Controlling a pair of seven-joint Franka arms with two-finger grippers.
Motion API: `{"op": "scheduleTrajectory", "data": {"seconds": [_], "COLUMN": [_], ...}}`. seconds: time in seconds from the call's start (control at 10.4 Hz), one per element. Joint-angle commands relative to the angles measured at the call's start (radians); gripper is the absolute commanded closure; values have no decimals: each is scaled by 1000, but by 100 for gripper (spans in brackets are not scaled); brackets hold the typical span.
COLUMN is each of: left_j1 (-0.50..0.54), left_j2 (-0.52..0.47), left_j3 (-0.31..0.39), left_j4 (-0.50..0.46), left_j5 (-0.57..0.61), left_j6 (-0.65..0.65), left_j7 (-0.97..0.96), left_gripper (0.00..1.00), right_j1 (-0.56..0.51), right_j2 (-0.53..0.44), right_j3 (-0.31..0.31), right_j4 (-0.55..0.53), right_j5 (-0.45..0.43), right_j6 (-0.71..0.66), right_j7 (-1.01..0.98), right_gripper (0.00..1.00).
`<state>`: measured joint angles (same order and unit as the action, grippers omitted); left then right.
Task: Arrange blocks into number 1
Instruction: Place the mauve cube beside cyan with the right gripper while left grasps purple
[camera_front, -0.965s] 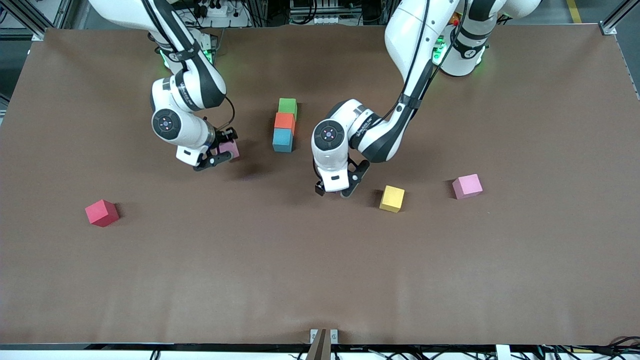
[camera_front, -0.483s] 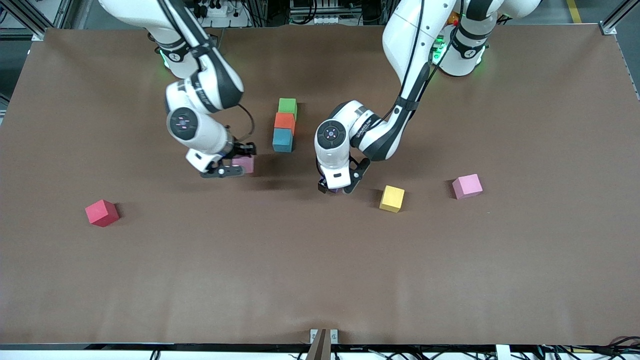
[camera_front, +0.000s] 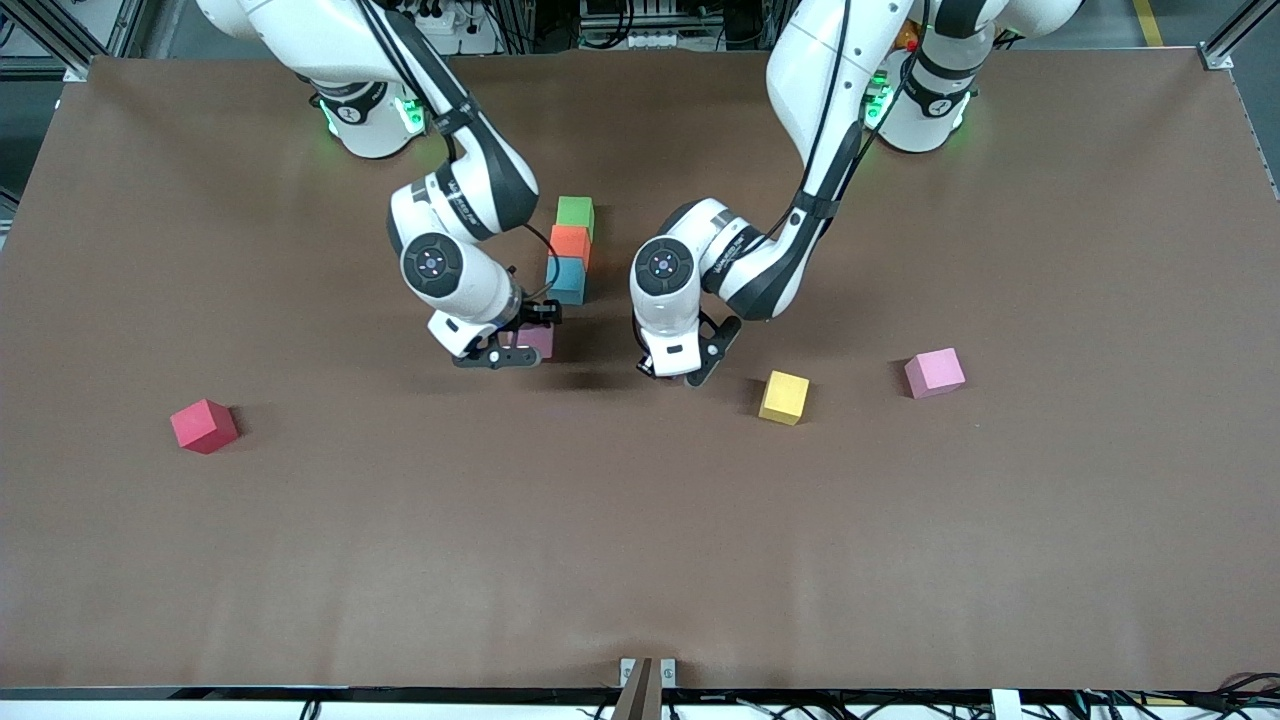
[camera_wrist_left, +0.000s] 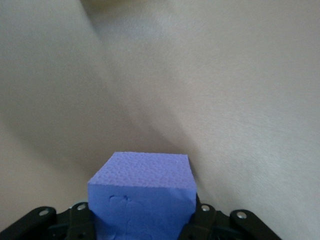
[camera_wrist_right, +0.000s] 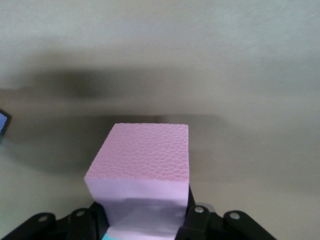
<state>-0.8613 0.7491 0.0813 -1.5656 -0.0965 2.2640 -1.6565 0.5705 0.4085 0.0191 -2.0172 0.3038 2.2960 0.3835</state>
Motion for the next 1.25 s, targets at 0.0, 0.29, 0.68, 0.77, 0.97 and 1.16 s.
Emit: {"op": "scheduleTrajectory", "data": {"seconds": [0.0,0.29,0.68,0.77,0.97,1.16], "left_j1": [5,8,68,80,76,73], "left_j2": [-97,-140,-240,-264,-264,-267], "left_j3": [2,2,3,3,2,0], "left_j4": [-79,-114,-174,-180,-179,-178], "left_j5": [-8,-8,-8,-8,-8,-6], "left_j6": [-12,-12,-18,-23,-21,-23], "left_j7": [72,107,242,301,316,343], "left_gripper": [100,100,100,100,100,100], "right_j1": [46,58,80,83,78,37], "right_j2": [30,38,38,38,27,-20], "right_j3": [-10,-8,-8,-8,-8,-8], "right_j4": [20,-4,-12,-14,-12,-3], "right_j5": [24,24,26,26,26,26], "right_j6": [3,3,-4,-6,-27,-79], "right_j7": [18,18,18,18,17,0], "right_gripper": [55,52,50,40,0,0]}}
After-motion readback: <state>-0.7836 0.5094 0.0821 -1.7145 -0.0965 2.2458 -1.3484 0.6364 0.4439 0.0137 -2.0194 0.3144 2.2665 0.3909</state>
